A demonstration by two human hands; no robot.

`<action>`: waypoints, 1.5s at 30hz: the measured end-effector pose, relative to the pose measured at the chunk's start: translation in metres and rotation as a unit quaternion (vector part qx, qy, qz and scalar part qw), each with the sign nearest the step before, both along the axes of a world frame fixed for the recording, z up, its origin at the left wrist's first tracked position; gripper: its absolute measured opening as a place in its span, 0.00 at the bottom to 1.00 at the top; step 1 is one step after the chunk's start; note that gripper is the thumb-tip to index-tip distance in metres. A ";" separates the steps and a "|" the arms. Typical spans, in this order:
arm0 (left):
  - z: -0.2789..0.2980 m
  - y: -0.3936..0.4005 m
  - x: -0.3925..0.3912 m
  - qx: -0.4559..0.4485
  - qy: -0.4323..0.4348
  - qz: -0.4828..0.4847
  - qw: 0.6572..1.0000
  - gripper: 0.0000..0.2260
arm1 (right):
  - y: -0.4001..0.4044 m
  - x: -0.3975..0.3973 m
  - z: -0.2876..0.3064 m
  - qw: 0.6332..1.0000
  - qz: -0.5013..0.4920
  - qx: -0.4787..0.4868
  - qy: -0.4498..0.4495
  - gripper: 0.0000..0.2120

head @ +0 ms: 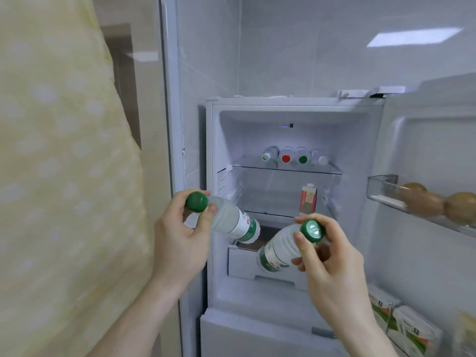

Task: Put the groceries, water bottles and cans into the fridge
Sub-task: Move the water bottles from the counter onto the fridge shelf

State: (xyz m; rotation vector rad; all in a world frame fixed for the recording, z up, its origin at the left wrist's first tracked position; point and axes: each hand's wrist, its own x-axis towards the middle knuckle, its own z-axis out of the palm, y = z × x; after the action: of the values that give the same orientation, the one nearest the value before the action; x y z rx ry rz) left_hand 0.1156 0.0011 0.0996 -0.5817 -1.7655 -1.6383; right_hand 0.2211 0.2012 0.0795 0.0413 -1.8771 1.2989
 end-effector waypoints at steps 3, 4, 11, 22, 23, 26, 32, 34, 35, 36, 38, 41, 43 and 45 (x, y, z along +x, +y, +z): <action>0.011 0.018 -0.041 0.015 0.029 -0.018 0.999 0.05 | -0.001 -0.027 0.009 0.999 -0.040 0.004 0.033 0.10; 0.015 0.023 -0.051 0.017 0.039 -0.020 0.999 0.05 | 0.000 -0.034 0.011 0.997 -0.057 0.007 0.044 0.11; 0.034 0.055 -0.115 -0.014 0.098 -0.044 0.994 0.09 | 0.016 -0.072 0.029 0.988 -0.119 0.018 0.096 0.11; 0.054 0.107 -0.223 -0.036 0.184 0.015 0.982 0.13 | 0.056 -0.144 0.051 0.977 -0.116 0.035 0.177 0.11; 0.054 0.111 -0.232 -0.040 0.184 0.020 0.982 0.13 | 0.060 -0.151 0.053 0.975 -0.114 0.035 0.186 0.11; 0.055 0.126 -0.258 -0.054 0.177 0.027 0.982 0.13 | 0.068 -0.171 0.057 0.971 -0.116 0.036 0.206 0.11; 0.054 0.155 -0.295 -0.087 0.172 0.055 0.980 0.13 | 0.085 -0.202 0.059 0.964 -0.133 0.036 0.228 0.13; 0.052 0.162 -0.307 -0.092 0.173 0.052 0.979 0.13 | 0.090 -0.209 0.060 0.963 -0.134 0.040 0.231 0.12; 0.050 0.166 -0.313 -0.095 0.169 0.048 0.980 0.13 | 0.092 -0.212 0.060 0.963 -0.133 0.038 0.233 0.12; 0.049 0.169 -0.319 -0.100 0.163 0.044 0.981 0.13 | 0.094 -0.216 0.060 0.962 -0.132 0.034 0.236 0.11; 0.045 0.176 -0.330 -0.114 0.153 0.045 0.981 0.13 | 0.098 -0.223 0.060 0.960 -0.130 0.025 0.247 0.12; 0.041 0.184 -0.339 -0.148 0.156 0.047 0.975 0.11 | 0.104 -0.234 0.058 0.954 -0.132 0.003 0.269 0.14; 0.040 0.188 -0.346 -0.178 0.147 0.047 0.972 0.11 | 0.110 -0.242 0.057 0.950 -0.136 -0.013 0.280 0.15; 0.040 0.192 -0.352 -0.210 0.135 0.050 0.967 0.10 | 0.115 -0.249 0.057 0.946 -0.142 -0.021 0.290 0.16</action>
State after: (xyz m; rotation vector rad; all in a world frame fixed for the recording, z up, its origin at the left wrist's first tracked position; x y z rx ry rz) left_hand -0.2369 0.1934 0.1396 -0.8471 -1.9050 -1.0589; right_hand -0.0276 0.3158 0.1368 0.1138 -1.2964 0.9901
